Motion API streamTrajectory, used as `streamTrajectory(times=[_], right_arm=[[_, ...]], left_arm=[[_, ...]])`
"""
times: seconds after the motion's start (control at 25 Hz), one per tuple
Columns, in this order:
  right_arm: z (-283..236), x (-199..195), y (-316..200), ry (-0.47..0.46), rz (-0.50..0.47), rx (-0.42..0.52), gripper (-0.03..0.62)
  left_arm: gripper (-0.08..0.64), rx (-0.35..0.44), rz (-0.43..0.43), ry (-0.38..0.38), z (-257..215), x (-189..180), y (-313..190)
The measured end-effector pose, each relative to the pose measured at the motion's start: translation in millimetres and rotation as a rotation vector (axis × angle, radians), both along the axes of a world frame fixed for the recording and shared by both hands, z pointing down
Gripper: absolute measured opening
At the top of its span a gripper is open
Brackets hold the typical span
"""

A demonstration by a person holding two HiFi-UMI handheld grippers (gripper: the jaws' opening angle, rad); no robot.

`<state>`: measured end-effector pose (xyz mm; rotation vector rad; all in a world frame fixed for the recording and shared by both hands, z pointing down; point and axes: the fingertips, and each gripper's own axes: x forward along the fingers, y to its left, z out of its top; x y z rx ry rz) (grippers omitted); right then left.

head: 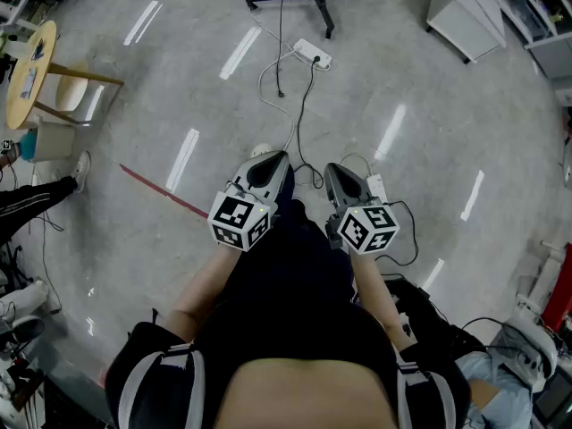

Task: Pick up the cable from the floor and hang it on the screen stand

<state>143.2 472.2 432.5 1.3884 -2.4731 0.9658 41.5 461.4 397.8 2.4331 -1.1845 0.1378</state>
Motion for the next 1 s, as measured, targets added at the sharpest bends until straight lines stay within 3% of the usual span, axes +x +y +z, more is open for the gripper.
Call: streamTrajectory(times=[0.4, 0.6, 1.0], right_arm=[[-28.5, -44.7, 8.7, 0.015, 0.084, 0.023, 0.023], [-41.1, -73.2, -1.2, 0.012, 0.08, 0.049, 0.023], [-70.6, -122.5, -17.4, -0.015, 0.083, 0.199, 0.025]], left_arm=[[0.008, -0.004, -0.013, -0.014, -17.4, -74.4, 11.1], [0.008, 0.026, 0.018, -0.001, -31.0, -89.7, 4.3], [0.008, 0.059, 0.047, 0.033, -35.7, -132.7, 3.3]])
